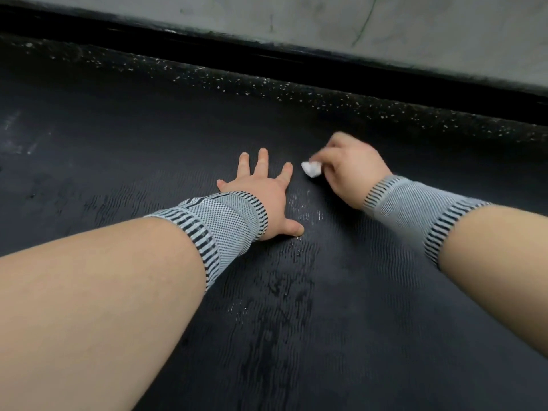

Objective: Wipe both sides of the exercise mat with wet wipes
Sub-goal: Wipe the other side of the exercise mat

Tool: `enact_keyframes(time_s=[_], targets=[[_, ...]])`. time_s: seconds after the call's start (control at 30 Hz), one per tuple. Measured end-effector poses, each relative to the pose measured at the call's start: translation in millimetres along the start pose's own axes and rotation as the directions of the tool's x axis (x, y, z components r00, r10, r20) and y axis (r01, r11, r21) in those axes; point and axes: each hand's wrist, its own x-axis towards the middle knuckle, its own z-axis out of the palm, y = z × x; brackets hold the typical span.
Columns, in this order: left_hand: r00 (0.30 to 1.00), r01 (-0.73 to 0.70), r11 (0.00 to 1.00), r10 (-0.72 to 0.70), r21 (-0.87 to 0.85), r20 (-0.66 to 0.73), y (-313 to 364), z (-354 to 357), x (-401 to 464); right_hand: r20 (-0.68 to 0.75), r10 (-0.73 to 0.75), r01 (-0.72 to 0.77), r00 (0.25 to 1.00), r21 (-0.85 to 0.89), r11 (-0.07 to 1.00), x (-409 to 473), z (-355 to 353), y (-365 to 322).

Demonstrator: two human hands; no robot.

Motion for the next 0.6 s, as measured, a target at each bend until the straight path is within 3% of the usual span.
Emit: enact_keyframes(time_s=[0.1,0.17,0.33,0.4,0.6], targets=[[1.000,0.000,1.000,0.000,0.013,-0.010,-0.8,0.5,-0.4,-0.111,0.183,-0.185,0.977,-0.010,0.983,22.7,3.2,0.5],[1.000,-0.002,1.000,0.002,0.015,-0.012,-0.2,0.6,-1.1,-0.125,0.189,-0.191,0.974,-0.006,0.982,12.5,6.6,-6.3],[1.000,-0.009,0.999,0.009,0.036,0.002,-0.3,0.1,-1.0,0.023,-0.081,0.079,0.996,0.076,0.994,-50.8,-0.4,-22.1],[0.999,-0.015,0.998,0.014,0.058,0.031,-0.4,-3.4,-1.8,0.065,-0.119,0.116,0.991,0.040,0.992,-43.2,-6.0,-16.7],[0.999,-0.030,0.988,0.023,0.152,0.050,-3.1,-5.9,1.1,-0.047,0.195,-0.196,0.980,-0.027,0.980,-13.8,3.4,-19.3]])
